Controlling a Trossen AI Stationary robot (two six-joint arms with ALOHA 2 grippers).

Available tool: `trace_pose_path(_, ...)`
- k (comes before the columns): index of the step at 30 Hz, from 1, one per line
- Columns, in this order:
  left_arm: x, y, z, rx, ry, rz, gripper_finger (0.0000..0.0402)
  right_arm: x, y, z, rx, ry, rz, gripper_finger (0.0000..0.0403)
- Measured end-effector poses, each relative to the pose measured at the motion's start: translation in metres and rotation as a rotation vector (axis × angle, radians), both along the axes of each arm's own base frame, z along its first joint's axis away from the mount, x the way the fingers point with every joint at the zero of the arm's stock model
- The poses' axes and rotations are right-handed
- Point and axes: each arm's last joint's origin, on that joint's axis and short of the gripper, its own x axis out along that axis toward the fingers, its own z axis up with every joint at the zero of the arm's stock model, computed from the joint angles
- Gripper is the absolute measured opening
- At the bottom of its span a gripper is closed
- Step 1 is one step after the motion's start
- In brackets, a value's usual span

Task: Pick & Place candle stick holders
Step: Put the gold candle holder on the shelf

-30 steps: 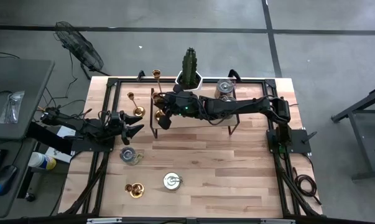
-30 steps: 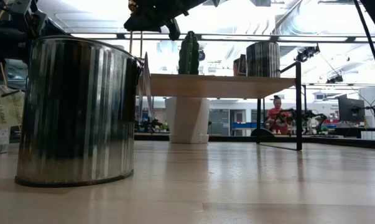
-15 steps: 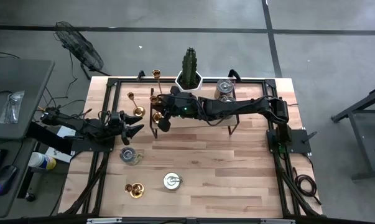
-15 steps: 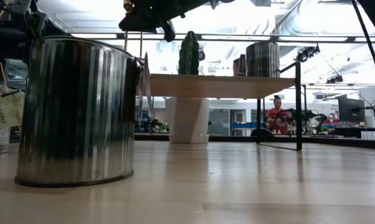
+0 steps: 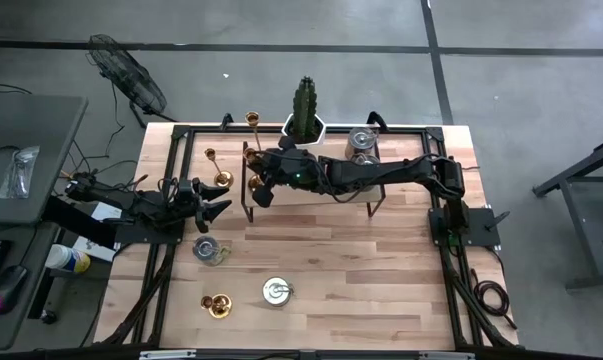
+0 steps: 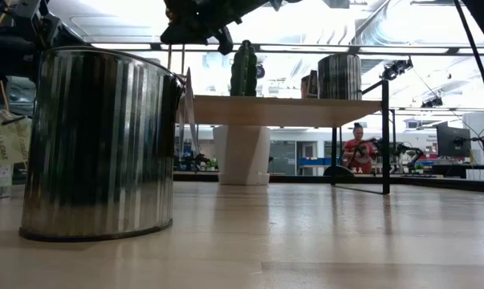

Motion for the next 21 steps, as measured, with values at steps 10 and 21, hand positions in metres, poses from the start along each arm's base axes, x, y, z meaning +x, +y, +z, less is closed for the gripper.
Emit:
trace_pose_path(10, 0.0000, 0.0000, 0.0000, 0.000, 0.000, 0.000, 0.0245, -0.0003, 0.0000, -0.0012, -0.003, 0.014, 0.000, 0.0031)
trace_pose_path(21, -0.0001, 0.0000, 0.0001, 0.000, -0.001, 0.001, 0.0245, 0.0000, 0.0005, -0.0033, -0.002, 0.022, -0.002, 0.0038)
